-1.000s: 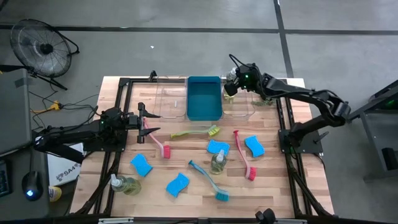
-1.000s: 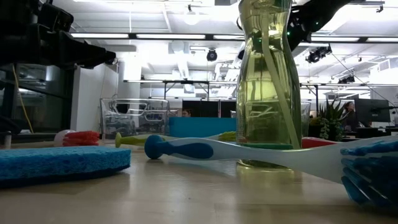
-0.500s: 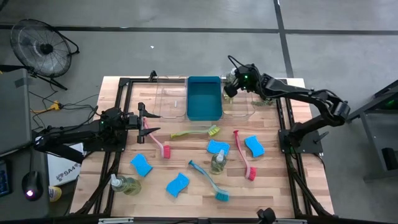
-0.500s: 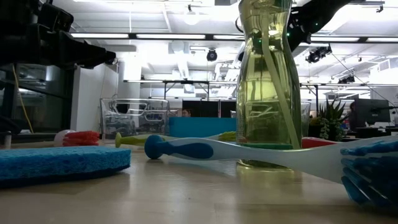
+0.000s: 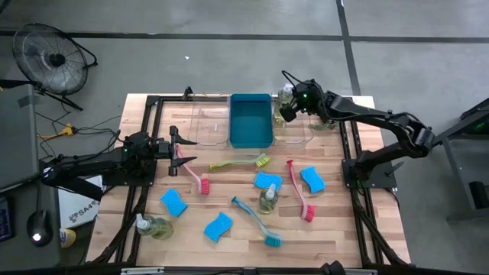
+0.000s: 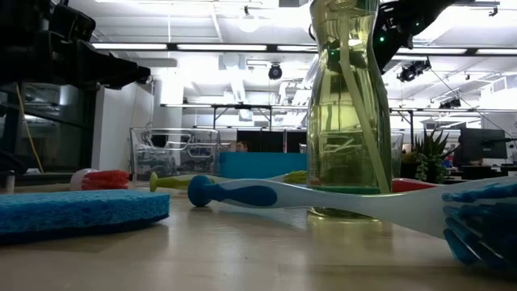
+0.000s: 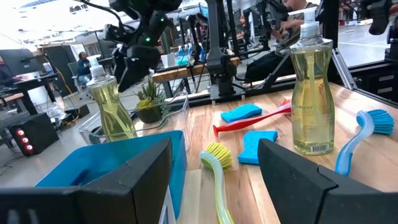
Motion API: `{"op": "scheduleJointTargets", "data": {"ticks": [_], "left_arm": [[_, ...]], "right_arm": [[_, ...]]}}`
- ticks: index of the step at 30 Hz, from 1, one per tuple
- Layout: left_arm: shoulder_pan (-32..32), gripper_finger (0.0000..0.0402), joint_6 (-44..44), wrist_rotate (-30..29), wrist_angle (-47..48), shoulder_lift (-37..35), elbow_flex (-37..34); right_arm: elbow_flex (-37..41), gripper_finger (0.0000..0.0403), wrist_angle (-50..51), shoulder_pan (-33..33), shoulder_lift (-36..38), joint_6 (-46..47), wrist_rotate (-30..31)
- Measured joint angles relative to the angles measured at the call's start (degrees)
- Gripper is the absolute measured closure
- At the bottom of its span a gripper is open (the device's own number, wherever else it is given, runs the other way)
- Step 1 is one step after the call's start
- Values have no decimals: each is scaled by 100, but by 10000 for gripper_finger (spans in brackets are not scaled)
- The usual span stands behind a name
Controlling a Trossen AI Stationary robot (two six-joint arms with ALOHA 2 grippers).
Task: Pick & Place Kitchen Sink Supplies
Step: Put the green dish soap into the right transparent bin
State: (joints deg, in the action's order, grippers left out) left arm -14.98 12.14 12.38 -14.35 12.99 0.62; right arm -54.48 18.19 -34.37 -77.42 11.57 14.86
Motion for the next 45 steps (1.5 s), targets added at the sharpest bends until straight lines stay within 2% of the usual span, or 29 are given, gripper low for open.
{"op": "scheduleJointTargets", "data": {"ticks": [19,26,33,37,45], "left_arm": [[0,168,0,0,1,1,0],[0,168,0,0,2,1,0],[0,168,0,0,1,1,0],[0,168,0,2,1,0,0],[0,168,0,0,2,0,0]], "right_arm": [[34,25,1287,1107,1152,110,-174],[1414,23,213,1939,2139,630,-211],[2076,27,38,2958,2984,369,-181],[2324,27,-54,3598,3212,338,-238],[2968,28,-1038,4892,3238,379,-122]]}}
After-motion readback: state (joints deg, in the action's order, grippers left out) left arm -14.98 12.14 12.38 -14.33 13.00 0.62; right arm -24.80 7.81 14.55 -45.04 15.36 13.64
